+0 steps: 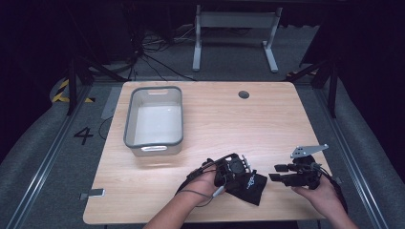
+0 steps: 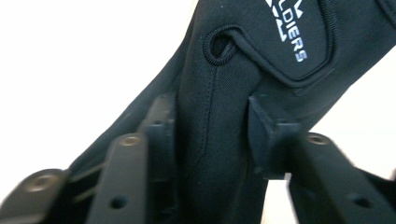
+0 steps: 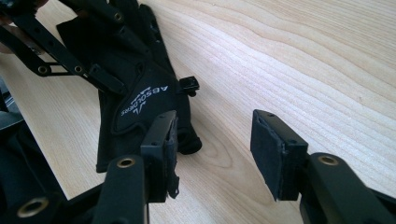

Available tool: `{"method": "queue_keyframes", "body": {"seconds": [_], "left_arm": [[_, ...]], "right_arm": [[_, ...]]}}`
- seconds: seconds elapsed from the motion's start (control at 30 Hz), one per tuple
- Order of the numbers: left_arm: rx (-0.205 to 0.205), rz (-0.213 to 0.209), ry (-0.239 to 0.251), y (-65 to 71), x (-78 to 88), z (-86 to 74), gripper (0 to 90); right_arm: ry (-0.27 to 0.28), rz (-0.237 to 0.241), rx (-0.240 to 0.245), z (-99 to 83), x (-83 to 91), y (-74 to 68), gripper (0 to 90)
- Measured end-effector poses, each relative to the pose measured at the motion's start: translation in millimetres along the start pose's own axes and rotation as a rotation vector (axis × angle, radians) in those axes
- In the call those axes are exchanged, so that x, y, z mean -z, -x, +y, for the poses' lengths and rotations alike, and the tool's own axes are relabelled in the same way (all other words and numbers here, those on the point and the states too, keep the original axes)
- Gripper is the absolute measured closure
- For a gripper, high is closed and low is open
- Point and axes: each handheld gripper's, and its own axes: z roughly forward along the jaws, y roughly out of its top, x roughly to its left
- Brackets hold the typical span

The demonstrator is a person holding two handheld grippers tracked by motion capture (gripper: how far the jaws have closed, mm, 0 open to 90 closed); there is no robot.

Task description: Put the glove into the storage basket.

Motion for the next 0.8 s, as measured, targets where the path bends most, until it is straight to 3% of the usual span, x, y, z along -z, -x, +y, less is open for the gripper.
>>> {"method": "queue_keyframes", "body": {"seconds": [0.13,0.3,0.5,0.63,0.7,0.8], "left_arm": [[0.000,-0.011,-0.005,0.6,2.0,0.7,65.7],[0.072,-0.032,0.015,-4.9,10.3,0.5,68.3],[0.154,-0.041,0.052,-13.3,34.8,-6.4,68.5],[0.188,-0.032,0.070,-16.5,48.8,-11.5,68.3],[0.233,-0.035,0.095,-21.1,62.7,-17.1,68.1],[0.250,-0.021,0.097,-22.6,69.9,-19.7,68.0]], "right_arm": [[-0.005,0.003,-0.003,-0.5,-1.6,2.3,51.6],[-0.004,0.006,-0.006,0.2,-2.0,4.3,51.8],[0.009,0.011,-0.012,2.7,-2.0,7.8,52.0],[0.020,0.012,-0.017,4.7,-1.6,9.3,52.0],[0.019,0.016,-0.019,6.6,-3.9,10.5,52.0],[0.011,0.021,-0.016,8.5,-8.6,10.8,52.0]]}}
